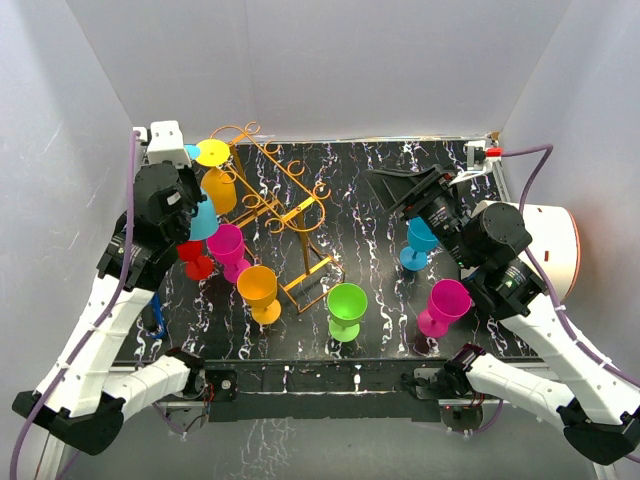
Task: Place the wine glass upside down on the wine glass rack
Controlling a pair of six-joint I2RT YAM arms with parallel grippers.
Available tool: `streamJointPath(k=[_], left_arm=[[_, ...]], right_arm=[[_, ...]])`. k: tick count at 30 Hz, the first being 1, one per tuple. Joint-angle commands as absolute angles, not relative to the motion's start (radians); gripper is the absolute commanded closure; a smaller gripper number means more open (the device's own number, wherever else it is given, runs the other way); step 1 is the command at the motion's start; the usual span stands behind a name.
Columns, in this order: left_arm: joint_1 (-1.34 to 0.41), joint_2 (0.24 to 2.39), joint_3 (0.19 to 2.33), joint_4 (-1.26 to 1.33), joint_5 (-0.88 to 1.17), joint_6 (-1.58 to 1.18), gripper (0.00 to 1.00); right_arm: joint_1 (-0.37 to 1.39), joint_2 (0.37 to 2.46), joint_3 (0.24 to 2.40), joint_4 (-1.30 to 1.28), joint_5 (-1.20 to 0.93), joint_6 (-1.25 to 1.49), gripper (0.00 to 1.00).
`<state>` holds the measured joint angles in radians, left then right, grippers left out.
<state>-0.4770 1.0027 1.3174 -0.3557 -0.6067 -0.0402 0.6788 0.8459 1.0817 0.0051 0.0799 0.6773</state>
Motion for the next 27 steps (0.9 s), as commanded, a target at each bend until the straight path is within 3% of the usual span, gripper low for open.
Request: streamJointPath(k=[1,14,27], left_arm=[[-0.400,0.984,1.288,-0.362,-0.421,-0.092,1.00],[-0.325,0.894,1.081,-0.163,-0.105,0.001,1.00],[-0.298,0.876,0.978,-0.025,-0.013,0.068,1.00]], right_arm=[[0.683,0.837,1.103,0.028,0.101,0.654,0.38],[0.682,0.839,1.108,0.017,0.119,0.634,0.38],[0.681,0.825,1.104,0.010,0.136,0.629,0.37]])
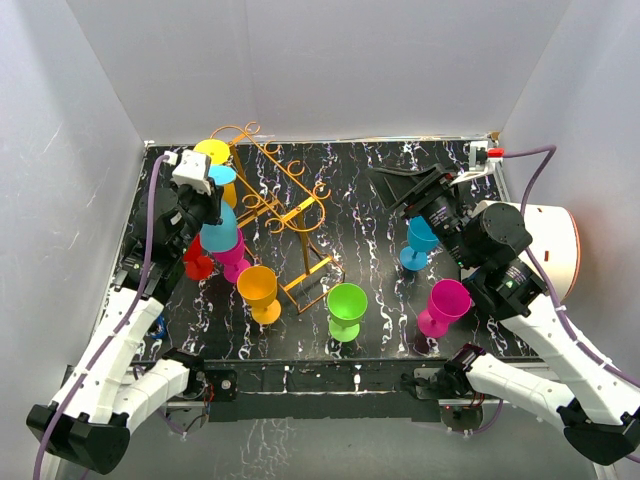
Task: Place the wine glass upside down on the wine glass rack
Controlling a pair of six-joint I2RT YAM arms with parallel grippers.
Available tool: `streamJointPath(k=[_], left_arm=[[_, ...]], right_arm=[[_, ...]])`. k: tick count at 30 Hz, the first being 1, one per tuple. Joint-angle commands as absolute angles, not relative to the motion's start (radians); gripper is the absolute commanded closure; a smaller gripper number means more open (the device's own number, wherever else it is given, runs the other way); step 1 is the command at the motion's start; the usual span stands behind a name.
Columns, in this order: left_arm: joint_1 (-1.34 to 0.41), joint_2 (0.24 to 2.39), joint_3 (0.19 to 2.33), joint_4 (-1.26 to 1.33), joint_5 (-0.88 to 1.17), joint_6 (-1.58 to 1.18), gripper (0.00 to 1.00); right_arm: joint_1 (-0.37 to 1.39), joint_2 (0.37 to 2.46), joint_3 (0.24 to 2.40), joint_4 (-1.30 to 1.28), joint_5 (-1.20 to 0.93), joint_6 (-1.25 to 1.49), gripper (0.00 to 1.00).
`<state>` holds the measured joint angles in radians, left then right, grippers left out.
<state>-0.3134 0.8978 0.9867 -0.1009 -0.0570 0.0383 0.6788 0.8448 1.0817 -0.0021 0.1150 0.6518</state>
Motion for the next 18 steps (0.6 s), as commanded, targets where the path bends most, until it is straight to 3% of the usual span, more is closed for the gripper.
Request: streamJointPath(k=[1,18], left_arm=[[-0.295,0.874,0.974,-0.023,-0.008,0.070,1.00],[-0.231,0.874,0.911,0.037,0.130,0.050,1.00]], right_arm=[[0.682,0.825,1.104,0.009,0.135,0.629,0.37],[0.682,0.816,1.104,-0.006,0.177,0.601,0.38]])
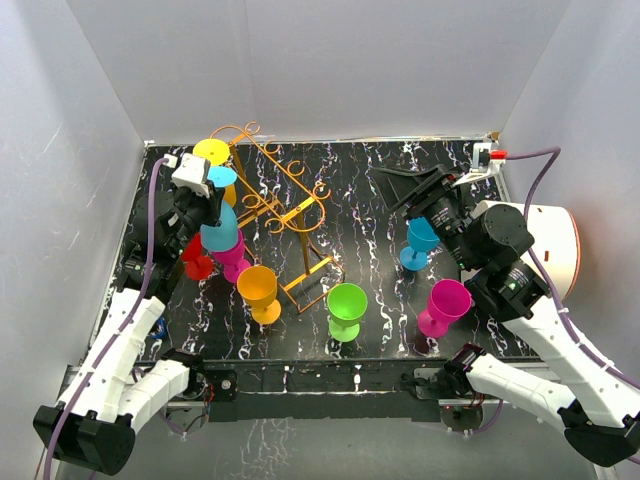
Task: Place the wine glass upside down on the wine glass rack
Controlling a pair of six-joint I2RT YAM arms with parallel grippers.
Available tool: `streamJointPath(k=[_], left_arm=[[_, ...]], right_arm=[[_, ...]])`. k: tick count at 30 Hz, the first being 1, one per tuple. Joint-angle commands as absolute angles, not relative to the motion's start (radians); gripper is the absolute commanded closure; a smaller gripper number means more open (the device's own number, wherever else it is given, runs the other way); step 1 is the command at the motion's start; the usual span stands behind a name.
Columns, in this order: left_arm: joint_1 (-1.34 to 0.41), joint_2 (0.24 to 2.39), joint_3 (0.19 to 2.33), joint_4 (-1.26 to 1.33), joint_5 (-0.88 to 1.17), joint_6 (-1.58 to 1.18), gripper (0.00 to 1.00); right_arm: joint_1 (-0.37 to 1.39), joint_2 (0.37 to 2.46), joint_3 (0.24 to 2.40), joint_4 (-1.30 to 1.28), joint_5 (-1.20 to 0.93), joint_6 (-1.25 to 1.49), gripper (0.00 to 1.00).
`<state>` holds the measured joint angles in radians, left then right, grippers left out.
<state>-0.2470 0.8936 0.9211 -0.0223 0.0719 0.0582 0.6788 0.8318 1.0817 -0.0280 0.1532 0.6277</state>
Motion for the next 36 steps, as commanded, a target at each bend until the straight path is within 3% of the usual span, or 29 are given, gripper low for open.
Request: streamJointPath(k=[1,19,32,36], left_arm=[[-0.228,0.873,0.907,0.039,0.138,0.047,1.00],[-0.215,0.903,0.895,0.046,0.173,0.080,1.00],[-0.201,0.901,0.857,0.123,0.214,0.061,0.93],[-0.201,0.900,0.850,0.145,0.253,0.054,0.86]], right_arm=[[0.681,0.816,1.104,-0.006,0.178,0.600,0.38],[0.682,0.807,1.093,-0.013,0.204,0.580,0.37],[0.683,0.806,1.080,-0.006,0.158,0.601,0.38],[0.682,0.796,1.075,-0.015,0.157,0.607,0.38]])
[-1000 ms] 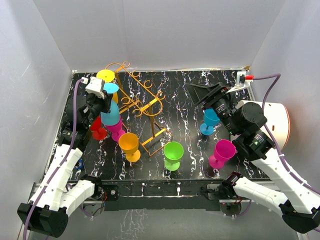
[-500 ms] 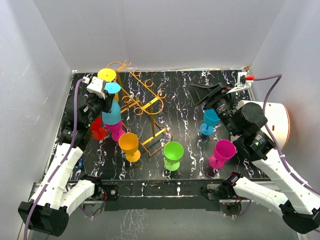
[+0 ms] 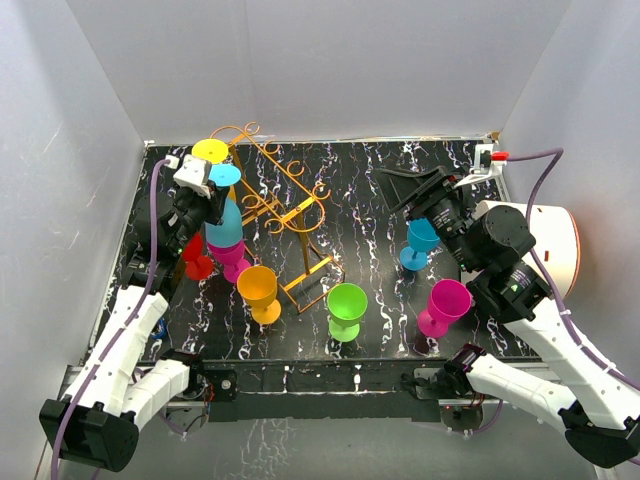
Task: Place the wine glass upside down on the wine glass rack
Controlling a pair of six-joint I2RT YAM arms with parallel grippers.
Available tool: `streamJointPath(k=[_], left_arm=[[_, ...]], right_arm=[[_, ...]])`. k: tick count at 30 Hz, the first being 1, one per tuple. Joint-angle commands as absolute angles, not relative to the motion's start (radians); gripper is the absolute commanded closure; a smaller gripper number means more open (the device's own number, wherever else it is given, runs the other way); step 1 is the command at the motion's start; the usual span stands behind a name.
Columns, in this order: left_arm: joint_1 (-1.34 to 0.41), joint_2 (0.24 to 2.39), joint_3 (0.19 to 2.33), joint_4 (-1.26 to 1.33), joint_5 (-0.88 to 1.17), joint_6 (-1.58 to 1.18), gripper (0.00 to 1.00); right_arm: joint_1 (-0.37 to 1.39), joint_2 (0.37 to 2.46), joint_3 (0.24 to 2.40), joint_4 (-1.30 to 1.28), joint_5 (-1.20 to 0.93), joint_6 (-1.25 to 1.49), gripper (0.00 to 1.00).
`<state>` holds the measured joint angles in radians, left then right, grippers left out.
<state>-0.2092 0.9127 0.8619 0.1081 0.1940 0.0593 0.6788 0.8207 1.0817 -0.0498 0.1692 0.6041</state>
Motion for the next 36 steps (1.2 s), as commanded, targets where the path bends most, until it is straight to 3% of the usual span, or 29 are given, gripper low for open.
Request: streamJointPath(k=[1,9,16,30,34,36], left_arm=[[-0.201,0.903,0.850,0.147,0.257,0.053,0.84],[-0.201,0.911,0.864,0.117,0.260,0.020,0.64],[-0.201,0.884,0.872,0.073,0.252,-0.004,0.57],[-0.201,0.646,0.926,-0.304,0.215,-0.156,0.14],[-0.202,0.629,0.966,-0.451,0.126,-0.271,0.13],[-0.202,0.644,0.985,-0.536,0.047,-0.338,0.23]], right_arm=[[0.681,0.793,1.071,-0.015,0.161,0.609,0.38],[0.682,0.782,1.068,-0.020,0.160,0.618,0.38],[0.681,0.775,1.058,-0.024,0.156,0.626,0.38],[0.682,0.868,1.150,-0.248,0.033,0.538,0.33],[0.682,0.936,1.191,-0.355,-0.002,0.524,0.34],[0.682,0.946,1.185,-0.347,-0.004,0.540,0.34]])
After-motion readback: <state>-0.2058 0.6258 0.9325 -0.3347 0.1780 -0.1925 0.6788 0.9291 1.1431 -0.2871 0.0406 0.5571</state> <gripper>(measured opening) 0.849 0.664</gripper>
